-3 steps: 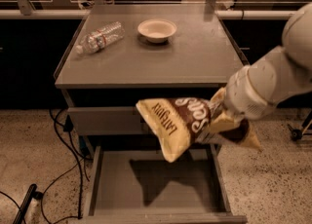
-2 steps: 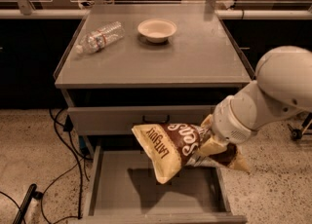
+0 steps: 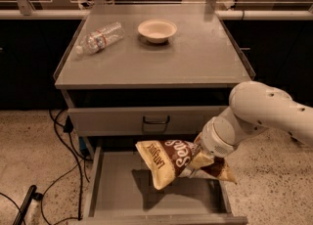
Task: Place brown chip bag into middle drawer
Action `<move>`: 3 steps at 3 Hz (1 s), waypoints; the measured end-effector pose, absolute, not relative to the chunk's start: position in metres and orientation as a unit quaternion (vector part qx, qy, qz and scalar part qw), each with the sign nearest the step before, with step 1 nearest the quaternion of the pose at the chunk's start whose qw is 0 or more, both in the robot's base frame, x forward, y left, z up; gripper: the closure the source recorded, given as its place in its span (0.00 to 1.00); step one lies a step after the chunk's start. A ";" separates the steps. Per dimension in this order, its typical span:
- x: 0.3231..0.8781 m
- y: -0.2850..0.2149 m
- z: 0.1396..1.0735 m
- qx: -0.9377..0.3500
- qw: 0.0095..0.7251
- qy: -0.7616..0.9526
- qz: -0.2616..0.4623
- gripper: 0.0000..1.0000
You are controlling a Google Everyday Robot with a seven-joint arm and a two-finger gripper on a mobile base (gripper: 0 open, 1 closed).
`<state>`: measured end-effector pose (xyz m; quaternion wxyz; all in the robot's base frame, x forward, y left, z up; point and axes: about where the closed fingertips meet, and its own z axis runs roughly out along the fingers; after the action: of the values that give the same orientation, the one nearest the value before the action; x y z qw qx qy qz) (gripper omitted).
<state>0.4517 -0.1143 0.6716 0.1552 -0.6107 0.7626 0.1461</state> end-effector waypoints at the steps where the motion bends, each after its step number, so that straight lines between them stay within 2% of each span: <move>1: 0.452 -0.114 0.672 -0.611 0.155 0.763 0.146 1.00; 3: 0.471 -0.097 0.582 -0.579 0.127 0.783 0.189 1.00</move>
Offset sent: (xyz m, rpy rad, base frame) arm 0.0272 0.0321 -0.1144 0.0648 0.1431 -0.0498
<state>0.4715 -0.0972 0.5817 0.1274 -0.5792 0.7827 0.1887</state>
